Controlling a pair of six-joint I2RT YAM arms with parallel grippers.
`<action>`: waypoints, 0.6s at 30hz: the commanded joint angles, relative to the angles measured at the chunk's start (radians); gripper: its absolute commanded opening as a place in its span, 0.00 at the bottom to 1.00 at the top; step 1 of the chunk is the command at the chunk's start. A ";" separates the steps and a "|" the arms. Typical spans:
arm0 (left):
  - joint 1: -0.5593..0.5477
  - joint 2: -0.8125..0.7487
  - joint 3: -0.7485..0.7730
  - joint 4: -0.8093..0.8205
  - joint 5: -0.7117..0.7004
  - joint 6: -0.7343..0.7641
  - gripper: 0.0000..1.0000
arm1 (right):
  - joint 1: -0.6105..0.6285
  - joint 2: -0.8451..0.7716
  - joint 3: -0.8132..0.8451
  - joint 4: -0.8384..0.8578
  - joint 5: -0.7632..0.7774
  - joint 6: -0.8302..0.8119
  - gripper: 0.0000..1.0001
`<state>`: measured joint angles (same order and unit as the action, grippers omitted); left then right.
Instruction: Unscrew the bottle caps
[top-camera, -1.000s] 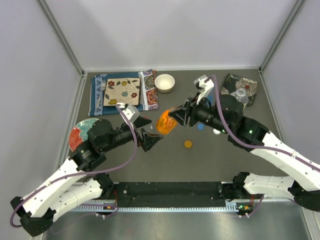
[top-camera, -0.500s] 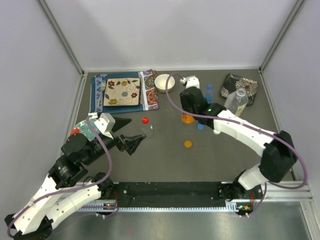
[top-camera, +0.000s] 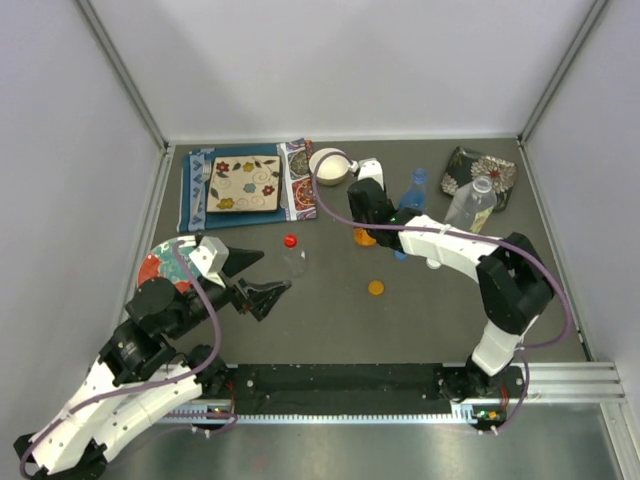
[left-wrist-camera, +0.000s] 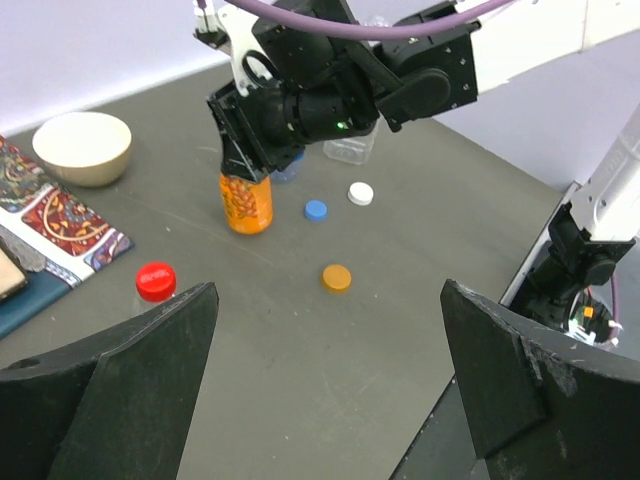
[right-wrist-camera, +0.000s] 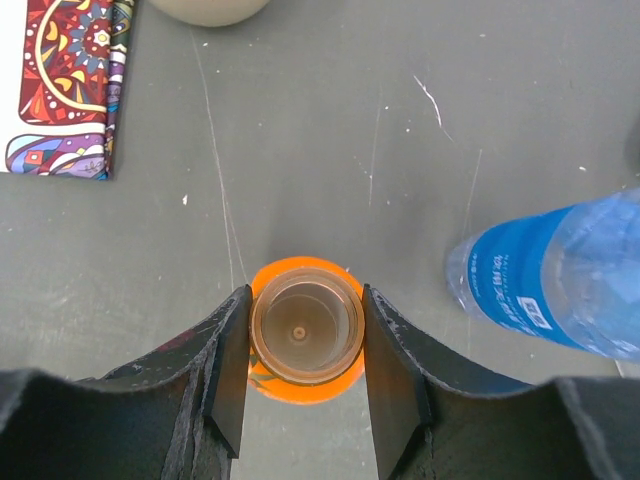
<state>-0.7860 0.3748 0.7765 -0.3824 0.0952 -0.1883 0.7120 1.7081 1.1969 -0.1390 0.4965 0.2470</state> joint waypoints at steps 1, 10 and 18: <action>-0.001 0.015 -0.029 0.045 0.029 -0.039 0.99 | -0.009 0.053 0.001 0.093 0.008 0.014 0.00; 0.001 0.055 -0.029 0.066 0.034 -0.043 0.98 | -0.009 0.079 -0.006 0.075 -0.021 0.035 0.19; 0.001 0.088 -0.033 0.091 0.038 -0.043 0.99 | -0.009 0.018 -0.056 0.056 -0.029 0.061 0.48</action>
<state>-0.7860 0.4427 0.7479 -0.3576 0.1169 -0.2173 0.7105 1.7592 1.1748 -0.0414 0.4957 0.2802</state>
